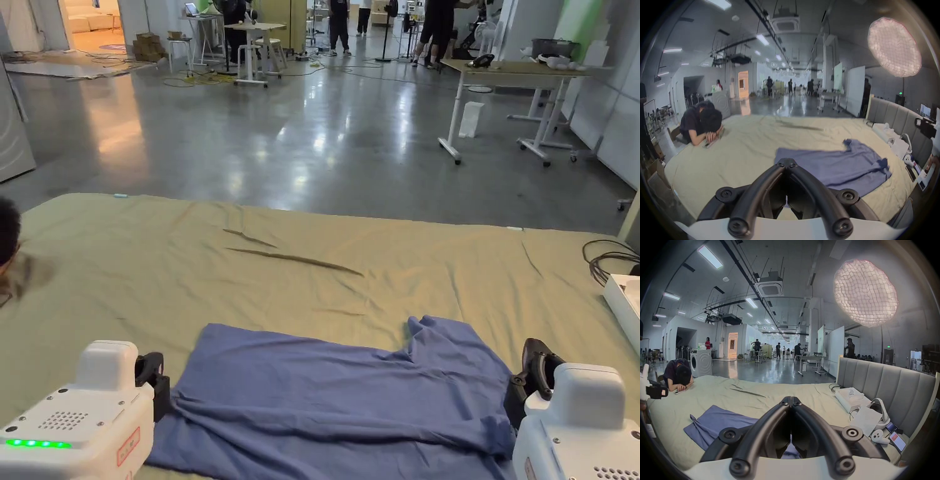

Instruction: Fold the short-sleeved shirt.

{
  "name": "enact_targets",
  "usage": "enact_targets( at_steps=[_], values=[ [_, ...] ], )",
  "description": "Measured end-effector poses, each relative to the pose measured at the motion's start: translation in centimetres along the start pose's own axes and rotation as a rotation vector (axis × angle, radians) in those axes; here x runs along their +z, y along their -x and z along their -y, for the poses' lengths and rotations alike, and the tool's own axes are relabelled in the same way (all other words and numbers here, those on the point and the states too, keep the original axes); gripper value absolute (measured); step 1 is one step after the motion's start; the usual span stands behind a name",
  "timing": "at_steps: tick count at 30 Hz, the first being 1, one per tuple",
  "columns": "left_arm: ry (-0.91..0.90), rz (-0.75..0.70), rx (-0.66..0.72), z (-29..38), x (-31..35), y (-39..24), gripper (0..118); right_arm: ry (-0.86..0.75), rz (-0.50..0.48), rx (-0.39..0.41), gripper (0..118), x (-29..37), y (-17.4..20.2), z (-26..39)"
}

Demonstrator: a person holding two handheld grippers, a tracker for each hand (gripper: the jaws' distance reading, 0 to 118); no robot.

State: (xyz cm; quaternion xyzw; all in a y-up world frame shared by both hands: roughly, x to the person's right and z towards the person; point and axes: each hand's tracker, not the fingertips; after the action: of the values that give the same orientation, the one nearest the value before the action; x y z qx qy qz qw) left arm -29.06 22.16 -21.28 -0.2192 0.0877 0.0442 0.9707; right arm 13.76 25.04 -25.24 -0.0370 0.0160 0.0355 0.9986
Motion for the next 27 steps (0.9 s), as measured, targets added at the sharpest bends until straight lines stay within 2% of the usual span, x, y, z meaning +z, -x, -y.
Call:
enact_targets(
  at_steps=[7, 8, 11, 15, 20, 25, 26, 27],
  values=[
    [0.396, 0.002, 0.058, 1.3, -7.8, 5.4, 3, 0.045, -0.014, 0.03, 0, -1.2, 0.4, 1.0],
    [0.428, 0.015, 0.094, 1.5, -8.9, 5.8, 9, 0.051, -0.015, 0.03, 0, -1.3, 0.5, 1.1],
    [0.545, 0.049, 0.162, 2.0, -12.4, 7.1, 57, 0.07, -0.014, 0.03, 0, -1.7, 0.5, 1.6],
    [0.66, -0.015, 0.092, 3.1, -16.4, 6.8, 68, 0.102, -0.009, 0.031, 0, -2.1, 0.4, 2.3],
    [0.842, -0.051, 0.05, 6.5, -20.0, 6.3, 69, 0.144, 0.007, 0.019, 0, -2.5, -0.2, 3.1],
    [0.789, -0.097, 0.026, 6.9, -18.7, 4.7, 65, 0.169, 0.019, 0.028, 0, -2.6, -0.6, 3.6],
    [0.788, -0.093, -0.02, 7.0, -18.6, 4.2, 62, 0.175, 0.02, 0.029, 0, -2.8, -0.7, 3.7],
    [0.783, -0.085, -0.062, 7.1, -18.4, 3.6, 51, 0.183, 0.019, 0.029, 0, -2.9, -0.8, 3.8]
  ],
)
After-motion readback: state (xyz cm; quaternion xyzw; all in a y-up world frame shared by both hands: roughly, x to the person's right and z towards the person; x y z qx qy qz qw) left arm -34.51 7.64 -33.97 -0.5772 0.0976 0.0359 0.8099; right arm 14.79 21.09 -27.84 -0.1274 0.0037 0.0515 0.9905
